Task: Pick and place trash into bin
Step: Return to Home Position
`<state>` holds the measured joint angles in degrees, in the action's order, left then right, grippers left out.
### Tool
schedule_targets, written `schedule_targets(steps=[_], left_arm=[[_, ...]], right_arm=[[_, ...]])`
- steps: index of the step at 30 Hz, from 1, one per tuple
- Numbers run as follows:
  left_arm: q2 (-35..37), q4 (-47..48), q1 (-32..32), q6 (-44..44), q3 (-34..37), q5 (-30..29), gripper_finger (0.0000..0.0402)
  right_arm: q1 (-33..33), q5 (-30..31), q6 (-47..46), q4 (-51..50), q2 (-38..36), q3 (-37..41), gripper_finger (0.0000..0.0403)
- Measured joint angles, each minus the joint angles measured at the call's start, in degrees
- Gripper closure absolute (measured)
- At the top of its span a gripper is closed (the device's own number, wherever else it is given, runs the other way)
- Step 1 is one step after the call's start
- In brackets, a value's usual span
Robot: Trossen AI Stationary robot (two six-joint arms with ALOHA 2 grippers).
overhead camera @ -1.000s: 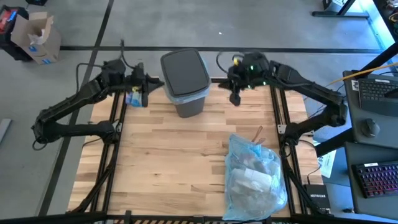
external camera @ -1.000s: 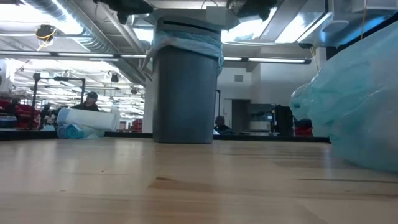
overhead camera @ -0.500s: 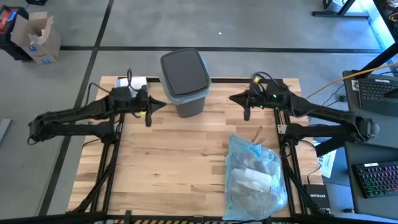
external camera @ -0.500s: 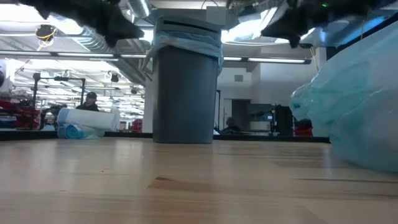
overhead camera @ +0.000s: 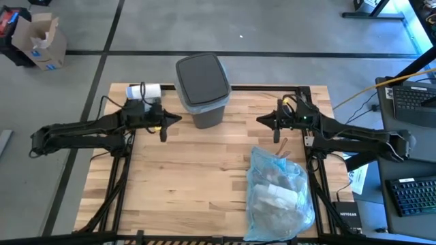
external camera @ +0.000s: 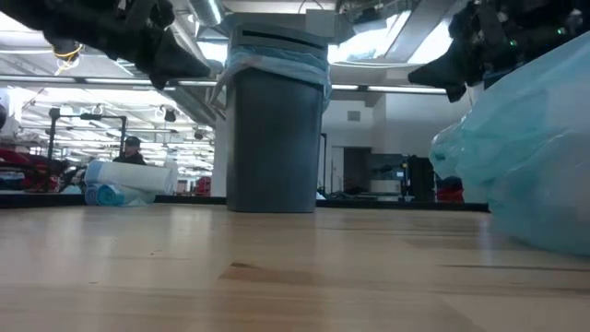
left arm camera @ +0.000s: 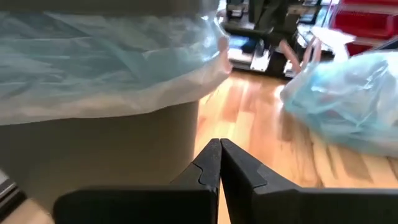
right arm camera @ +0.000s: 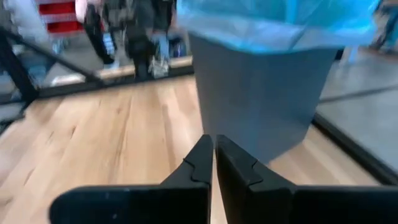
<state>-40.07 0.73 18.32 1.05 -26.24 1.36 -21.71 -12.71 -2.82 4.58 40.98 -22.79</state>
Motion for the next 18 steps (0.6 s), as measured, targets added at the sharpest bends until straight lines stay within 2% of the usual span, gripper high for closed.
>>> schedule_targets(steps=[4, 8, 18], left_arm=[[1.0, -6.73, -2.64, 1.61, 4.66, -2.89, 0.04], [3.28, -7.72, -6.08, 2.42, 9.31, -5.57, 0.04], [14.39, -10.49, -9.72, 3.03, 18.45, -7.99, 0.0398]], right_arm=[[-0.04, 0.02, -2.01, 9.64, -2.29, 5.69, 0.0389], [-0.04, -1.36, -4.76, 15.87, -5.09, 10.61, 0.0388], [-0.04, -1.88, -5.95, 17.31, -15.44, 18.08, 0.0388]])
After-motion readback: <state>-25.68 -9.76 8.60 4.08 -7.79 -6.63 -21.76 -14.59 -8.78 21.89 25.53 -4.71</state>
